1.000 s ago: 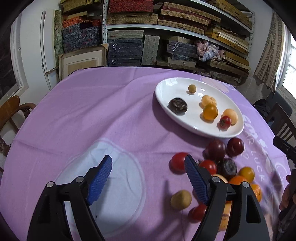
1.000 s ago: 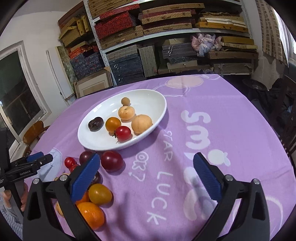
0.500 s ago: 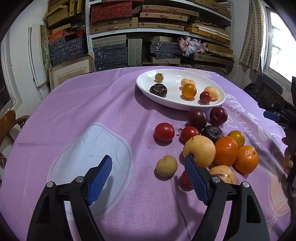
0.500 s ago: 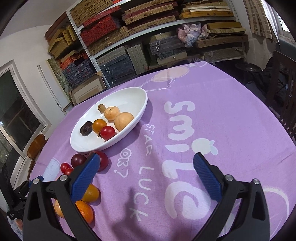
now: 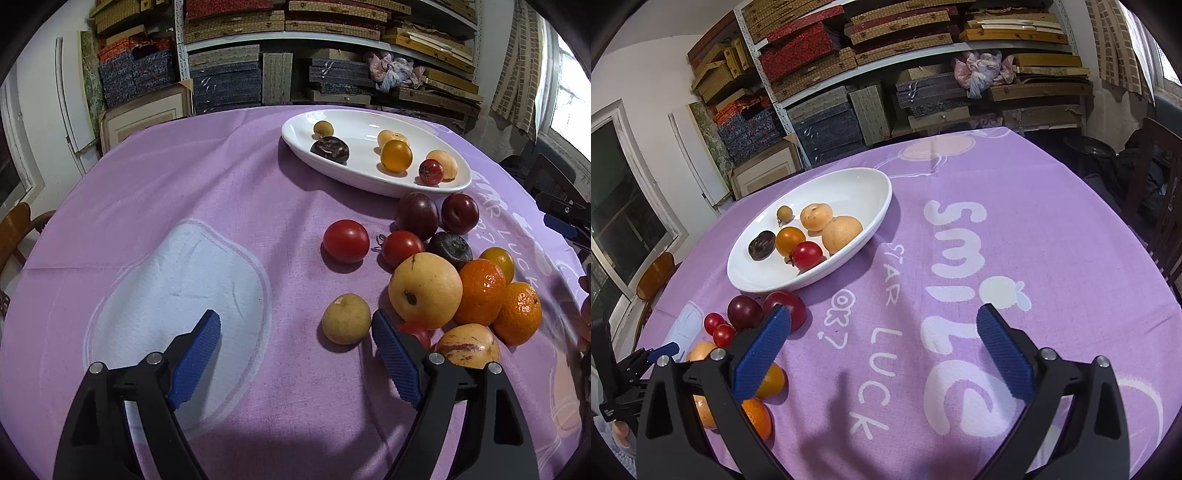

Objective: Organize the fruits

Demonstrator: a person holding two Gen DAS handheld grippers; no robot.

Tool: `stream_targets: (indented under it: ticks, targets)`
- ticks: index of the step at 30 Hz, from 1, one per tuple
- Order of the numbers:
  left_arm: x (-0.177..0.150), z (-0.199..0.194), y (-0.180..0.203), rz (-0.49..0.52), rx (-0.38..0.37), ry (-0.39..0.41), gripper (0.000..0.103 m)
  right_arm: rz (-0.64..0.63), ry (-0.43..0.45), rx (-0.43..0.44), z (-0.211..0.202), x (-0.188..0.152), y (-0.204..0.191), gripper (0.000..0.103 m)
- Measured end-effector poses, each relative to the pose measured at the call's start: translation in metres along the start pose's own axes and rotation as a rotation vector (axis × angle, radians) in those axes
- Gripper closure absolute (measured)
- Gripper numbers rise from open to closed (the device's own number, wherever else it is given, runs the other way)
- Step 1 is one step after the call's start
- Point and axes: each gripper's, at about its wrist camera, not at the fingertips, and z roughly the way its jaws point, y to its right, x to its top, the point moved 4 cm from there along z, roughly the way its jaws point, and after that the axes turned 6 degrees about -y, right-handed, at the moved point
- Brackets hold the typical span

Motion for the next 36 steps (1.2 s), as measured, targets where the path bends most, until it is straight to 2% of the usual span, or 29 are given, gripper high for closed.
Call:
stream_targets:
  ticks: [7,9,11,16,22,27,34,36]
  targets:
    - [0.004,-0.007,-0.012,-0.036,-0.007,0.040,0.023,-0.002,-0.006,0.002,0.001,-0.001,0.000,0.004]
    - [0.005,-0.008,-0.011,-0.030,-0.016,0.045,0.027,-0.004,-0.006,0.001,0.001,-0.001,0.000,0.004]
    - [0.004,-0.010,-0.005,-0.001,-0.027,0.053,0.037,-0.005,-0.009,0.001,0.001,-0.002,0.000,0.004]
    - [0.002,-0.013,0.016,0.087,-0.071,0.067,0.039,-0.011,-0.021,-0.006,0.005,-0.003,-0.003,0.004]
    - [0.007,-0.005,0.022,0.071,-0.116,0.046,0.040,-0.012,-0.026,-0.009,0.007,-0.005,-0.004,0.004]
    - [0.005,-0.006,0.028,0.088,-0.134,0.049,0.053,-0.012,-0.034,-0.013,0.009,-0.005,-0.004,0.004]
    - [0.005,-0.005,0.024,0.059,-0.165,0.016,0.054,-0.013,-0.040,-0.016,0.011,-0.006,-0.004,0.004]
    - [0.005,-0.003,0.020,0.056,-0.128,0.011,0.054,-0.012,-0.043,-0.018,0.013,-0.006,-0.004,0.004]
